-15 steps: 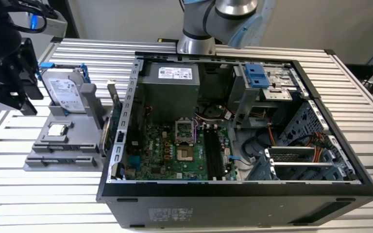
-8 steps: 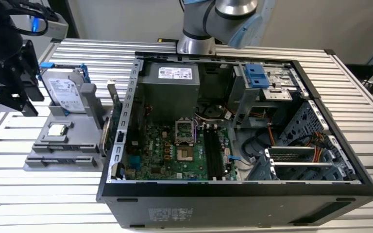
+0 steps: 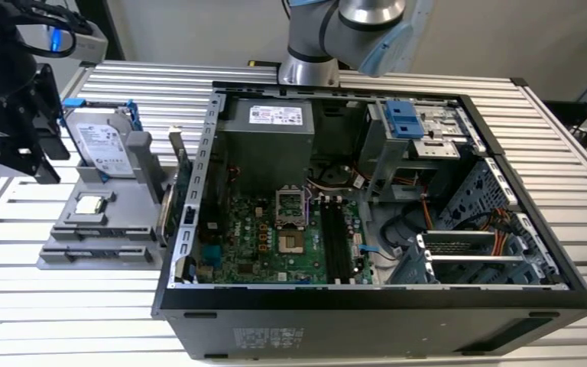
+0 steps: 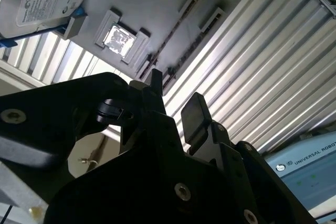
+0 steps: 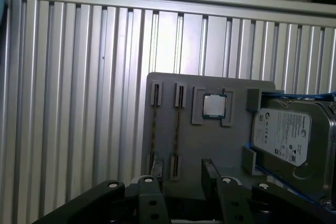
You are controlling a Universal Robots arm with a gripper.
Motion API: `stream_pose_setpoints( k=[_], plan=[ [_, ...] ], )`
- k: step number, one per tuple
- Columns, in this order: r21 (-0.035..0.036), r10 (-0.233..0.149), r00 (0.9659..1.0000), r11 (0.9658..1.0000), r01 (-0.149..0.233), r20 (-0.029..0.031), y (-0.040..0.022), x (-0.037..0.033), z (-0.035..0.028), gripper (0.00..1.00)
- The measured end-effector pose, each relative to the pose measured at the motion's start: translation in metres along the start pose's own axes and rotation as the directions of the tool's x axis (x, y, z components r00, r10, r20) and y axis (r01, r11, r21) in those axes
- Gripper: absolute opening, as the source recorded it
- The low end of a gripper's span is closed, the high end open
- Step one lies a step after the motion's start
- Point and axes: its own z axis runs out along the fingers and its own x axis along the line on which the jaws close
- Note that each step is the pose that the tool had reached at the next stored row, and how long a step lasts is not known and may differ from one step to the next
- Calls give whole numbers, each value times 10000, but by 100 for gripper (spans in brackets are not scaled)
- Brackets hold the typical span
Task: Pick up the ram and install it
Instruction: 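Pick up the ram and move it above insertion slot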
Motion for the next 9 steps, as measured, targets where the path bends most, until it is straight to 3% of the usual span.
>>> stream_pose_setpoints(
  k=[9],
  plan=[
    [-2, 1, 10000, 10000, -1, -2, 0, 2, 23, 100]
  ],
)
